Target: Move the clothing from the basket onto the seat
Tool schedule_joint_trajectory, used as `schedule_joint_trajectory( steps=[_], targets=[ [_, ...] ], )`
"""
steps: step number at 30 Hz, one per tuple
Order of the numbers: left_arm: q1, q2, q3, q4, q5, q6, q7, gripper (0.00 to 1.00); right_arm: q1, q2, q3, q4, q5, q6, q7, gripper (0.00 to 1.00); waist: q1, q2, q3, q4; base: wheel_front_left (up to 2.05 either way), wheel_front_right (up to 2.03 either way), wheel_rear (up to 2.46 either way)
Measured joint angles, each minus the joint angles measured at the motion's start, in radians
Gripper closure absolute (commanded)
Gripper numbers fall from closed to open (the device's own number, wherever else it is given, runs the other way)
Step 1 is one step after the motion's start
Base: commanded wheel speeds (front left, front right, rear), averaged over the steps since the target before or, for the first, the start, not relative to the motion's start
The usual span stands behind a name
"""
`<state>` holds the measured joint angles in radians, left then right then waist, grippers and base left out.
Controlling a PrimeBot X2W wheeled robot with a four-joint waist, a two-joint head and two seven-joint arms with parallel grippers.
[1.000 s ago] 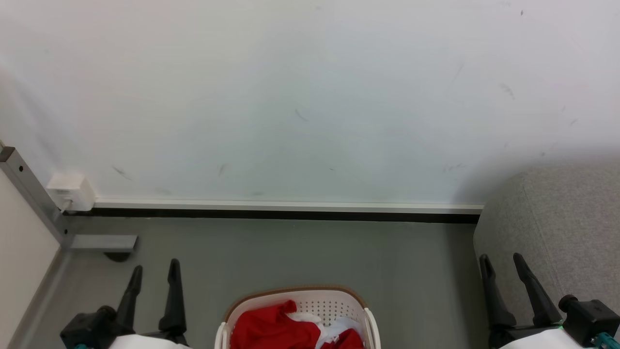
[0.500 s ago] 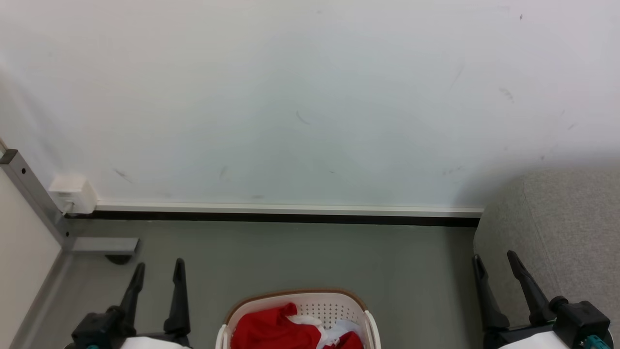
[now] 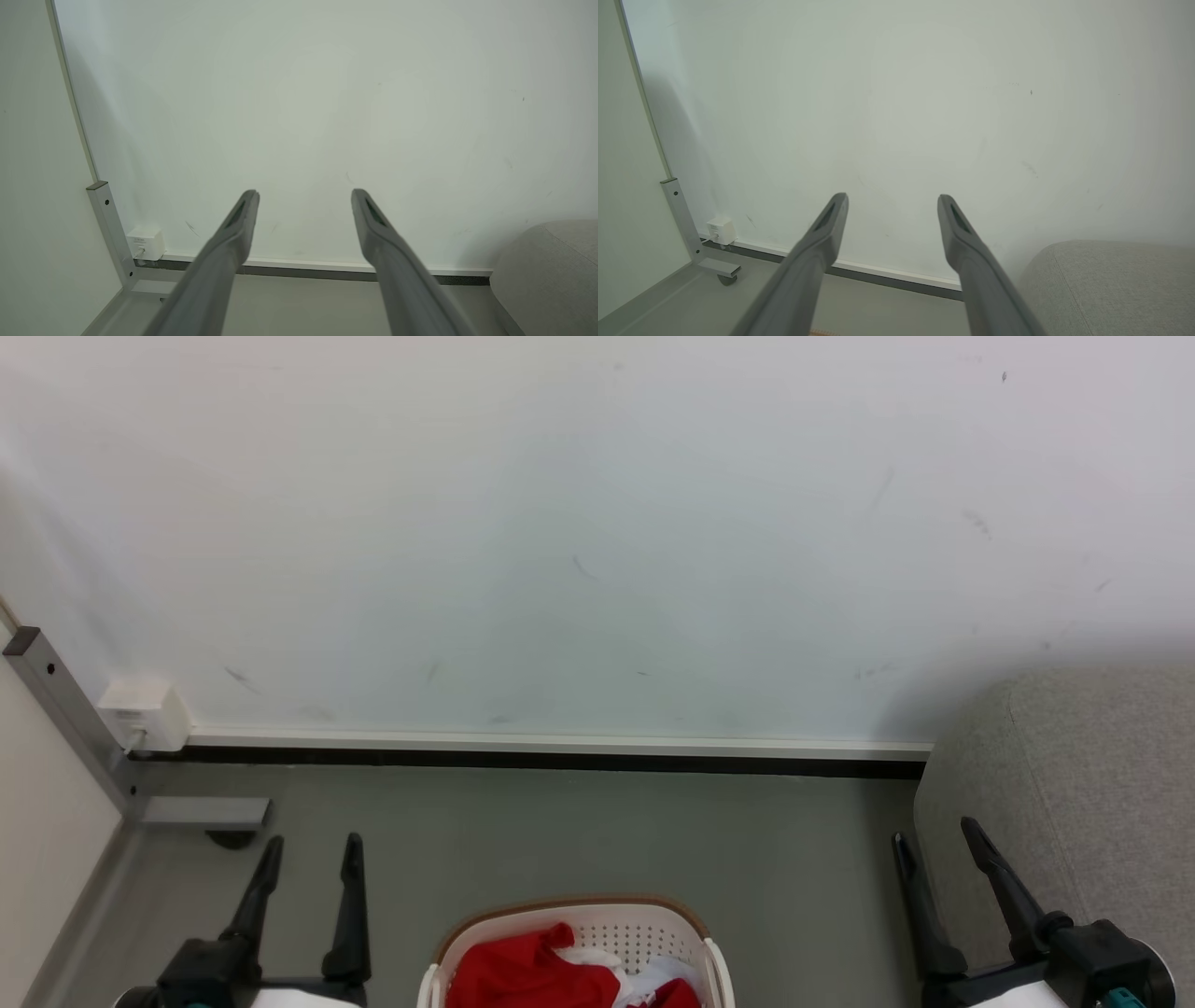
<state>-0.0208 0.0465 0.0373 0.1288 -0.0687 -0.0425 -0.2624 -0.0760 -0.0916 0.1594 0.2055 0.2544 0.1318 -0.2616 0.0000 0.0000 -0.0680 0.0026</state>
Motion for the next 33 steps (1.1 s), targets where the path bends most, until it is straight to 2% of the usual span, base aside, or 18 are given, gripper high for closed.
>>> schedule_joint_trajectory(
  steps=[33],
  targets=[
    [-0.002,0.0,-0.02,0.0,-0.005,-0.004,-0.002,0.0,-0.015,-0.011,0.002,-0.027,0.03,0.0,-0.002,0.0,0.0,0.0,0.032,-0.011,0.0,0.0,0.0]
  ],
)
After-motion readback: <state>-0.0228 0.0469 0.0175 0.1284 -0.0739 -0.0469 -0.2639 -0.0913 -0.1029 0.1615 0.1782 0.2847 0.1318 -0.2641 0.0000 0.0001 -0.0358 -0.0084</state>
